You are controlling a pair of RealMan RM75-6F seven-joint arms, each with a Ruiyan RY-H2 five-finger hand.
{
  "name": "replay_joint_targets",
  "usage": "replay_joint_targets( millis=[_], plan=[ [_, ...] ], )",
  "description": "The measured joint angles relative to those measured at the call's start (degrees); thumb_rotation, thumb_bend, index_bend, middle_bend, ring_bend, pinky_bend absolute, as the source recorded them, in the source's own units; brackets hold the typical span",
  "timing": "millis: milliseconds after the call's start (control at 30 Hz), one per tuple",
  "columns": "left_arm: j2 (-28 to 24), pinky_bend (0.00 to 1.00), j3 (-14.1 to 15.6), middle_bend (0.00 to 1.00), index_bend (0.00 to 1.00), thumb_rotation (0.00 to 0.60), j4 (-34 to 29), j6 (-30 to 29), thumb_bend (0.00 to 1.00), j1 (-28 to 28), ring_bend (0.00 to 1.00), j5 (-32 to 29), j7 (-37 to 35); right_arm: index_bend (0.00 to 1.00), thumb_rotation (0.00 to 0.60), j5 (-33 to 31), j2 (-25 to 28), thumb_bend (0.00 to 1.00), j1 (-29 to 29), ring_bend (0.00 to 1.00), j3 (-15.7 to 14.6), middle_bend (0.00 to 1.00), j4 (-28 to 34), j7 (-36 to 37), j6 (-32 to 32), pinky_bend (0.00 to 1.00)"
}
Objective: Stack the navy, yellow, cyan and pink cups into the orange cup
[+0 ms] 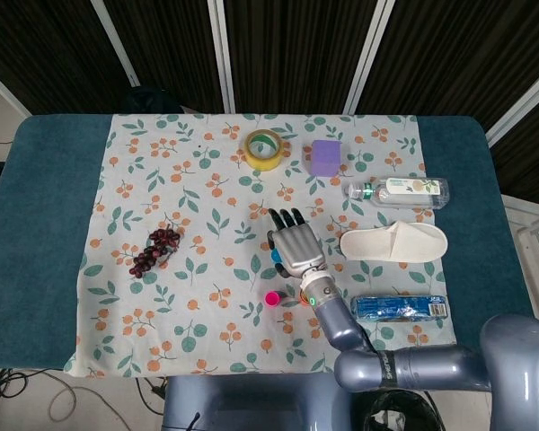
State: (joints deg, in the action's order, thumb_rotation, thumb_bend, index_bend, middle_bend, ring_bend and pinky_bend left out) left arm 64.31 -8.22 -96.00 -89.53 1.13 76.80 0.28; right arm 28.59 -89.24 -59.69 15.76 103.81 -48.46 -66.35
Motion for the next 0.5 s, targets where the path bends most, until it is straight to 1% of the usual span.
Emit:
replay_joint_targets(
  millis=[100, 233, 333, 500],
  plan=[
    [0.0, 0.0, 0.0, 0.01, 0.15, 0.6, 0.0, -0.1, 0.77, 0.0, 0.0, 0.1, 0.0, 0.51, 0.6, 2.2, 4.4, 0.4, 1.9, 0.01, -1.8, 0.0, 7.1, -0.6, -2.7, 0.06],
    [0.1, 0.0, 0.1, 0.01, 0.15, 0.6, 0.0, 0.0, 0.77, 0.0, 0.0, 0.2, 0.1, 0.51, 0.6, 6.1, 9.6, 0.4, 4.8, 0.01, -4.7, 0.0, 14.2, -0.9, -6.0, 0.06],
    [0.1, 0.0, 0.1, 0.01, 0.15, 0.6, 0.1, 0.1, 0.77, 0.1, 0.0, 0.1, 0.2, 0.51, 0.6, 9.0, 12.2, 0.4, 6.8, 0.01, -7.0, 0.0, 17.4, -0.6, -7.6, 0.06],
    [0.2, 0.0, 0.0, 0.01, 0.15, 0.6, 0.1, 0.1, 0.77, 0.1, 0.0, 0.0, 0.4, 0.51, 0.6, 12.9, 14.1, 0.4, 9.7, 0.01, -10.1, 0.0, 19.7, 1.2, -8.6, 0.06]
  ],
)
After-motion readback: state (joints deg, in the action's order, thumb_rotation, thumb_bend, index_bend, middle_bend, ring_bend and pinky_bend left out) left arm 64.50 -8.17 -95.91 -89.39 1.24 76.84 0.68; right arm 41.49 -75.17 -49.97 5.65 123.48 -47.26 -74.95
